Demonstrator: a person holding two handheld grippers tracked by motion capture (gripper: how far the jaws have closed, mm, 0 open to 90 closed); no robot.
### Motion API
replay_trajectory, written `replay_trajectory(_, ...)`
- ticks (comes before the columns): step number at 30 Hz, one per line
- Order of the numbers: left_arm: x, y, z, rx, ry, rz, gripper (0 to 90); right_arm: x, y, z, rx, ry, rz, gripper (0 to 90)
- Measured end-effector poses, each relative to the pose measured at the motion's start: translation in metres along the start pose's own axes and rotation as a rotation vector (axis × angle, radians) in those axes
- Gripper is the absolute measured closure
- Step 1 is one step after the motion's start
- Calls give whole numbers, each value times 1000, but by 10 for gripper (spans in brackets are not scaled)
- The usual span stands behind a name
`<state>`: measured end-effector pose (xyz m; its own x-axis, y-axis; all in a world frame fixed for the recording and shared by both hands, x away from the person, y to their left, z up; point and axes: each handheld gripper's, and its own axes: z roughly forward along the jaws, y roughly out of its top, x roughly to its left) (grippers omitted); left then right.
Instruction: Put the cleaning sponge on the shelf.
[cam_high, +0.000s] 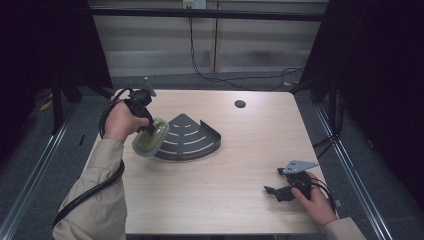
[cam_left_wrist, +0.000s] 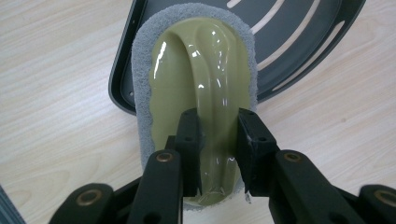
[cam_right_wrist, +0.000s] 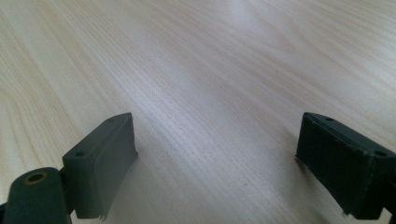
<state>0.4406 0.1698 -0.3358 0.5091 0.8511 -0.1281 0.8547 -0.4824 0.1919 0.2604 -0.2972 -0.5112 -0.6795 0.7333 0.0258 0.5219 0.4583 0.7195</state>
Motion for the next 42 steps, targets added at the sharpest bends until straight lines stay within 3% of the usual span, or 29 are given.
replay_trajectory(42,-1,51,27,13,5,100,720,0,0,0,0,0,0,112)
